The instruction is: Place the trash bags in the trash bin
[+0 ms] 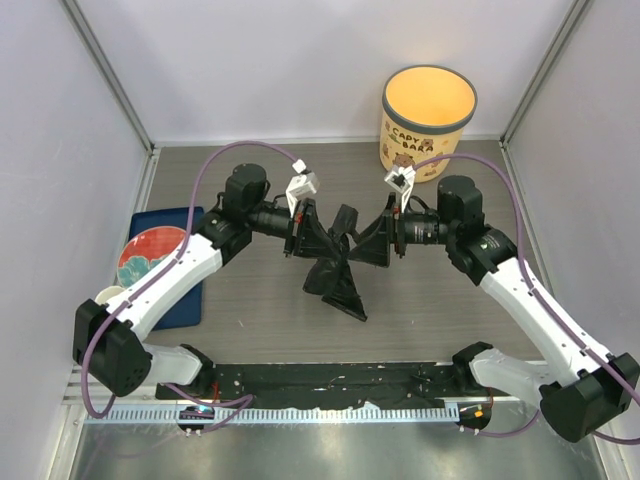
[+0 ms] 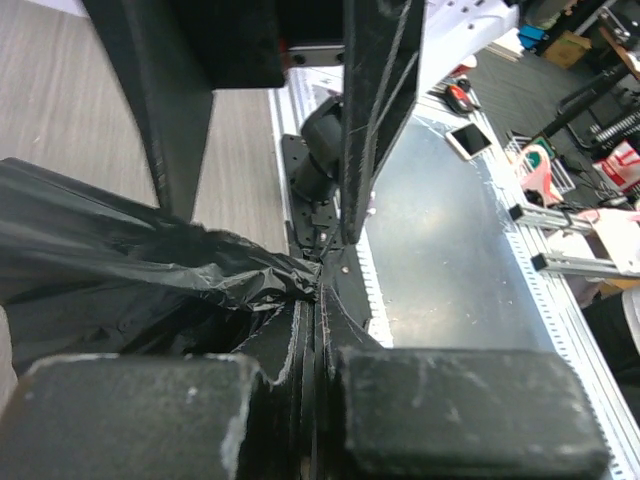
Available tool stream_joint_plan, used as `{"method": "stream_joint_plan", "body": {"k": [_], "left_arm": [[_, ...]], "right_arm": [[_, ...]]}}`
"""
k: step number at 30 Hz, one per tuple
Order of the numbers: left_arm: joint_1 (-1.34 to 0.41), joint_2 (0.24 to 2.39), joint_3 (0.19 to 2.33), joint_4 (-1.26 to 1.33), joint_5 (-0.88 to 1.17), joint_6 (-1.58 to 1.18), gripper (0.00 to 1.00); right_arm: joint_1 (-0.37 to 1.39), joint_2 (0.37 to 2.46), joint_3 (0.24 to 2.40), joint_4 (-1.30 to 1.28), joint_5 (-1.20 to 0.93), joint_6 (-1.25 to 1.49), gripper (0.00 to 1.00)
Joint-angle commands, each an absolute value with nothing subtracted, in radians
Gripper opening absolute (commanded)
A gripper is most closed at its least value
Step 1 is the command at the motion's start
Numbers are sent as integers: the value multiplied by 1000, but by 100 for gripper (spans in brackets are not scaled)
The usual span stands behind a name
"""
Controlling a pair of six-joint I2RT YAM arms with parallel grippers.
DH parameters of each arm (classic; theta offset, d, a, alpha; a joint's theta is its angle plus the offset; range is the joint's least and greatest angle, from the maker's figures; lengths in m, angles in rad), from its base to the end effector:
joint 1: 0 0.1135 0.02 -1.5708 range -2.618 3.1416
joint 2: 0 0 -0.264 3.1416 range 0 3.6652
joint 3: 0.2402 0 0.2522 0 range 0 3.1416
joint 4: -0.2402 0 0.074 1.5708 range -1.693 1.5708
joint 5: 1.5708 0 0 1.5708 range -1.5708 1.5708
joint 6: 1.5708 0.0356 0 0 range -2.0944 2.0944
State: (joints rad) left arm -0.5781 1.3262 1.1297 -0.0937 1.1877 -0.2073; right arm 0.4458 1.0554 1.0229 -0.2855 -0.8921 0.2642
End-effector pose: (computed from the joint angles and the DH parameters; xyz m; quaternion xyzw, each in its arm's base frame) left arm 0.2262 -0.1870 0.3557 0.4511 0.5916 -0.6040 0.2857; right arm 0.1939 0.1234 0.3651 -0.3181 0.7049 0.5115 0.3744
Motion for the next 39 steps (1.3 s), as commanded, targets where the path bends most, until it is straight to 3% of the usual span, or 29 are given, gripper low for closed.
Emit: {"method": "stream_joint_plan", "body": {"k": [1, 7, 10, 13, 14, 15, 26, 30, 39], "left_arm": [[-598, 1318, 1149, -28, 1285, -218, 0], [-609, 1324, 1163, -34, 1281, -206, 1], [-611, 1328, 1169, -37, 1276, -201, 2], [-611, 1330, 1175, -46, 1269, -196, 3], [-609, 1330, 1178, -70, 1267, -187, 3], [-609, 1324, 1181, -92, 1259, -173, 2], [-508, 1275, 1199, -349, 1272, -36, 0], [-508, 1289, 1239, -492, 1270, 118, 0], [-545, 1312, 1252, -492, 1298, 106, 0]], "right_arm": [[453, 1068, 1015, -224, -945, 231, 77], [474, 1108, 1019, -85, -983, 334, 78], [509, 1129, 1014, -63, -997, 348, 69], [528, 1140, 1012, -52, -1009, 348, 41], [525, 1141, 1017, -69, -1018, 341, 24], [525, 1143, 1026, -107, -1019, 298, 1], [456, 1089, 1112, -529, -930, 6, 1], [445, 1088, 1120, -540, -919, 5, 1], [424, 1159, 1193, -347, -861, 88, 1]]}}
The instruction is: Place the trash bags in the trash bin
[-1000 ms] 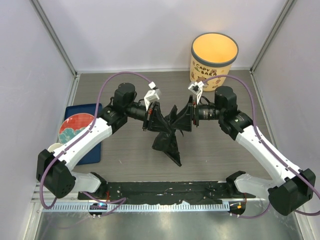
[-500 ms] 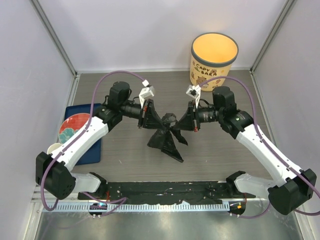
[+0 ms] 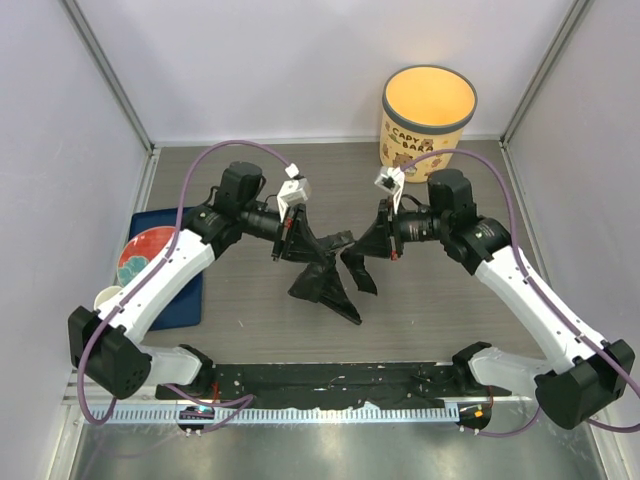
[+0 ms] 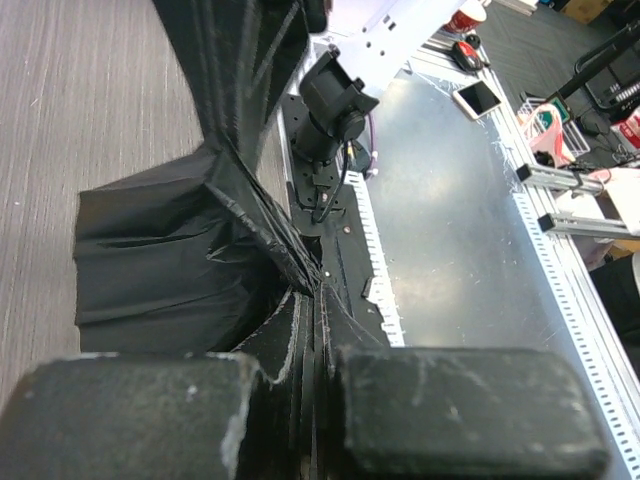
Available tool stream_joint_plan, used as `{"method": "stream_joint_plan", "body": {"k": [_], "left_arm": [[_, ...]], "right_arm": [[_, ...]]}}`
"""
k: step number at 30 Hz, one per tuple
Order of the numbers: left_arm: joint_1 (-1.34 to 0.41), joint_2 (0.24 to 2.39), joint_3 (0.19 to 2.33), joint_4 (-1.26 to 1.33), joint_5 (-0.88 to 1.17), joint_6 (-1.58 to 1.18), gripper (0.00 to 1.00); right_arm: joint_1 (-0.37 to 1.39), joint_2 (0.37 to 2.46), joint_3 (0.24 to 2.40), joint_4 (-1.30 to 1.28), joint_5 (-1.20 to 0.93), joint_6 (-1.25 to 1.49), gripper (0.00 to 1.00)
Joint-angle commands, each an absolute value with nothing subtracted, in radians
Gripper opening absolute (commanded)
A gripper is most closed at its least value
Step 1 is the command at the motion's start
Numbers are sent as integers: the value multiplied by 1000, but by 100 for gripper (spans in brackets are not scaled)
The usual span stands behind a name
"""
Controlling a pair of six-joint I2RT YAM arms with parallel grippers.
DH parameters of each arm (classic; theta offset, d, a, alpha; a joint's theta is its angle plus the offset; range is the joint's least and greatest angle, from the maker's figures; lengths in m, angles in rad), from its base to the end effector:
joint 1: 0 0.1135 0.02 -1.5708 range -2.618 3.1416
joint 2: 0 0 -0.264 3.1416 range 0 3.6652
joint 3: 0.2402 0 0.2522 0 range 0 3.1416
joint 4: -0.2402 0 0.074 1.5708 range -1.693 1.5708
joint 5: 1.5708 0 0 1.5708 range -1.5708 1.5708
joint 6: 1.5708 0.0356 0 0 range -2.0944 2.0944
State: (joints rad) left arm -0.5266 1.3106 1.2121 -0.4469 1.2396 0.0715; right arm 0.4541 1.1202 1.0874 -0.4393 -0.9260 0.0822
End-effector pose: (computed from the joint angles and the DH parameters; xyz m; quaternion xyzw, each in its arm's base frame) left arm 0.2207 -0.1673 0.3598 0.4813 0.5939 -0.5832 0.2748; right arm 0.2003 0.1294 0.3597 -0.3703 0.7068 0.4911 0.3495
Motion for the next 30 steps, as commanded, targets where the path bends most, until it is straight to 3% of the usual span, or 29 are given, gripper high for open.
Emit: {"method": "stream_joint_plan", "body": {"k": [1, 5, 6, 8, 9, 13, 16, 19, 23, 30], "left_arm": [[-548, 1312, 1252, -502, 1298, 115, 0], [-564, 1315, 1239, -505, 1296, 130, 0], [-569, 1322, 1239, -502, 1296, 130, 0], [-569, 1330, 1249, -480, 1287, 111, 0], [-568, 1331, 1244, -466, 1279, 98, 0], [-557, 1312, 1175, -231, 1244, -65, 0], [-551, 1302, 1106, -44, 1230, -215, 0], [-551, 1302, 1104, -38, 1227, -212, 0], [-551, 1315, 1101, -25, 1238, -216, 1], [-557, 1325, 1111, 29, 1267, -262, 1]], "right_arm": [[399, 1173, 1215, -344, -864, 78, 1], [397, 1268, 1292, -283, -880, 93, 1], [405, 1284, 1295, -273, -879, 101, 6], [457, 1327, 1310, -329, -853, 37, 22], [469, 1338, 1328, -365, -836, 6, 51], [421, 1315, 1339, -556, -827, 8, 77], [325, 1249, 1315, -651, -920, 44, 77], [311, 1206, 1301, -680, -1026, 75, 76], [336, 1166, 1175, -393, -1147, 340, 73], [428, 1206, 1138, -292, -1019, 307, 68]]}}
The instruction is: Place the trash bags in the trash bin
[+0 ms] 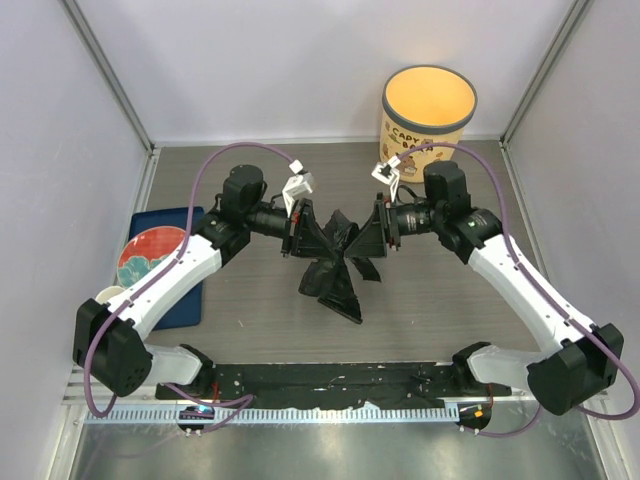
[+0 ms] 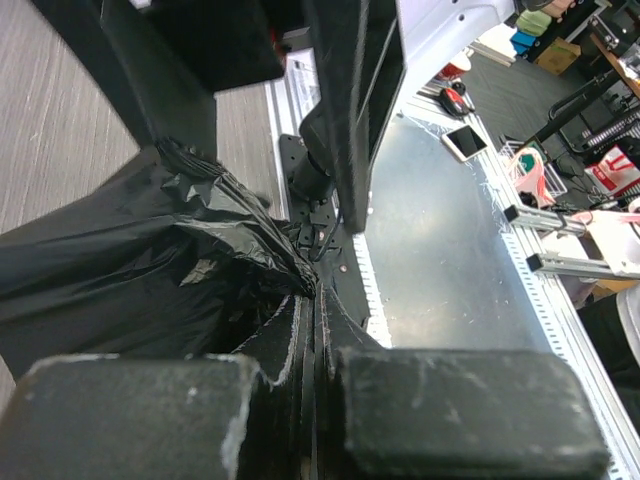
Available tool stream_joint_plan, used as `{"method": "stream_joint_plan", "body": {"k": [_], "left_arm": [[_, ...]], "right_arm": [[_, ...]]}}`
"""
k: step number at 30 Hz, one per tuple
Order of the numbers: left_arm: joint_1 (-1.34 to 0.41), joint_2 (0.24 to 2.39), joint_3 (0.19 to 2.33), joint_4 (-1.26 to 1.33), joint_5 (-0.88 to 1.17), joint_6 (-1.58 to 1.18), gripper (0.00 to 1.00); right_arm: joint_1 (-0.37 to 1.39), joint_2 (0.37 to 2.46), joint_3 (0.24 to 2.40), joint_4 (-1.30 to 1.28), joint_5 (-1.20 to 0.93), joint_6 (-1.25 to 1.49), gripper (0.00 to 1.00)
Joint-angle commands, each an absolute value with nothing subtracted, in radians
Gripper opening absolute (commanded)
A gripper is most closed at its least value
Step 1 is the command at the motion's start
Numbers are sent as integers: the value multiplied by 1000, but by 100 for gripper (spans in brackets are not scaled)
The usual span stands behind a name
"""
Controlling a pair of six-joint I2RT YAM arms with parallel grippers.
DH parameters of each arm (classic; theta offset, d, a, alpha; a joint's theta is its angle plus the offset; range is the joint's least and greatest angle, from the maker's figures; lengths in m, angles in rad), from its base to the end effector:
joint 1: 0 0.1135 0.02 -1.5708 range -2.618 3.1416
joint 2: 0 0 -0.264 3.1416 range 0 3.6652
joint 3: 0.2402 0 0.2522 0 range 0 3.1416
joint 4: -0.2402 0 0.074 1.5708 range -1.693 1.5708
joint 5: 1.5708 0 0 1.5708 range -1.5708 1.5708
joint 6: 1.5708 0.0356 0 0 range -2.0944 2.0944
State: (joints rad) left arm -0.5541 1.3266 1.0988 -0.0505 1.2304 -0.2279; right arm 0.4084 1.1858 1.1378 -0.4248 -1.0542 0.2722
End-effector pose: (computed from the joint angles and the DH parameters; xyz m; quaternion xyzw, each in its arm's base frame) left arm 0.2297 -0.1816 0.3492 0.4488 0.5869 -0.6134 0.2791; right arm 0.2171 0.1277 0.3646 -0.3121 0.7177 0.5550 0.2819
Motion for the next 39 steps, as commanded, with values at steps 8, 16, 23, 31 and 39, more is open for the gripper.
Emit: {"method": "stream_joint_plan", "body": {"k": [8, 16, 23, 31, 39], "left_arm": [[-565, 1315, 1106, 29, 1258, -270, 0], [-554, 1301, 1078, 66, 1259, -328, 0], [-520, 1353, 1078, 221, 1223, -485, 0], [-514, 1381, 1072, 342, 1242, -574, 0], [-532, 1373, 1074, 345, 1267, -574, 0]], "right_arm": [[437, 1253, 1152, -212, -1034, 313, 43], [112, 1304, 1258, -715, -780, -210, 68], [43, 1313, 1365, -918, -947, -273, 74], [242, 1108, 1142, -361, -1114, 355, 64], [347, 1232, 1143, -98, -1045, 452, 65]]}}
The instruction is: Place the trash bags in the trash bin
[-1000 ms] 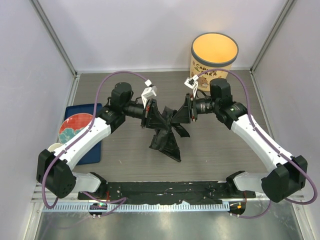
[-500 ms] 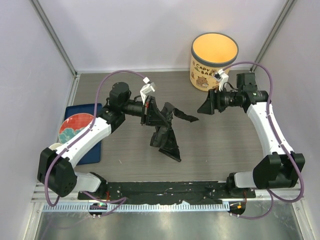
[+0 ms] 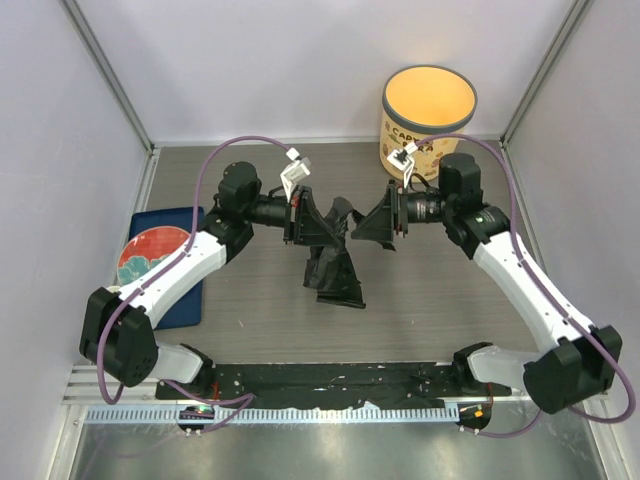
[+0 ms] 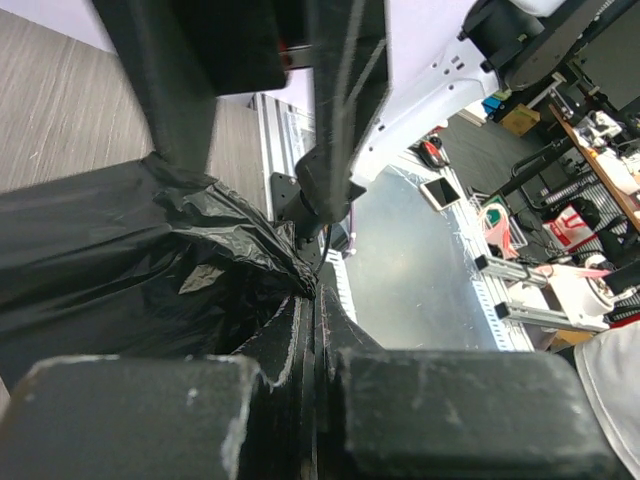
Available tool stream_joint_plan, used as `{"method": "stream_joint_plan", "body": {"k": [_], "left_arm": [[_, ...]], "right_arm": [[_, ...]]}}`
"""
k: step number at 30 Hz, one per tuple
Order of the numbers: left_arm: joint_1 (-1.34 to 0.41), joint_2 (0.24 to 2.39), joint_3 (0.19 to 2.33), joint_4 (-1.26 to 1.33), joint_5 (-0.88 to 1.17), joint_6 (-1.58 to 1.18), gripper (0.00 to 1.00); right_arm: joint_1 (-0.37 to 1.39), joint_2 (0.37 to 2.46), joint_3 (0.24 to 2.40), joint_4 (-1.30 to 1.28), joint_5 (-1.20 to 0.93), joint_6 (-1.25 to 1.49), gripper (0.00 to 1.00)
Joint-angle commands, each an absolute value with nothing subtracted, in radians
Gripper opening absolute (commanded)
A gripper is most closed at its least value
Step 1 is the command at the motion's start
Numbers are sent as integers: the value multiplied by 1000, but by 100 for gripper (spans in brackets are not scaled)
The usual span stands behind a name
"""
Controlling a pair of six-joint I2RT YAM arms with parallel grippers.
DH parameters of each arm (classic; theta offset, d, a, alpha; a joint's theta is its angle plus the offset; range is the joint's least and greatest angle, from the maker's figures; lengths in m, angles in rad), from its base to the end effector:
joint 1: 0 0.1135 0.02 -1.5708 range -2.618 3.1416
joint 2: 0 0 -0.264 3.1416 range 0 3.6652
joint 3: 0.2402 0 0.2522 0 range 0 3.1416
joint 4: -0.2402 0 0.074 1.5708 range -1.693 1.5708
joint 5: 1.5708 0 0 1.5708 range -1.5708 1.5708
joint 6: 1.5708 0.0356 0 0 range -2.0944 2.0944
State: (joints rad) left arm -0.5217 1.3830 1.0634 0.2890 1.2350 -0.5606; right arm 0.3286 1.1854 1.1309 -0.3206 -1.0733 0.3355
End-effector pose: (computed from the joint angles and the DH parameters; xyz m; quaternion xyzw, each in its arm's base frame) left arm 0.2501 -0.1825 0.3502 0.3916 0.5930 -0.6486 0.2724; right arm 0.2296 0.1113 0.3714 -0.2853 0.7113 0.5572 0.3196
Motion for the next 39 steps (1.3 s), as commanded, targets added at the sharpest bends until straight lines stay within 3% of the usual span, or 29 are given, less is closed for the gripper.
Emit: {"method": "stream_joint_plan", "body": {"k": [1, 17, 24, 25, 26, 39], "left_arm": [[-534, 1370, 1074, 345, 1267, -575, 0], [-537, 1373, 1081, 331, 1239, -564, 0], [-537, 1390, 1091, 386, 1250, -606, 0], [-537, 1391, 1092, 390, 1256, -610, 0], [-537, 1391, 1094, 390, 1256, -614, 0], [-534, 1304, 1106, 3, 1269, -327, 0]], "right_arm": [[354, 1242, 1149, -89, -1046, 456, 65], [445, 1223, 1092, -12, -1124, 477, 59], [451, 1220, 1094, -58, -1126, 440, 25], [451, 1221, 1098, -57, -1127, 442, 4], [451, 1218, 1097, -60, -1126, 442, 1], [347, 1154, 1128, -311, -1002, 288, 1]]}}
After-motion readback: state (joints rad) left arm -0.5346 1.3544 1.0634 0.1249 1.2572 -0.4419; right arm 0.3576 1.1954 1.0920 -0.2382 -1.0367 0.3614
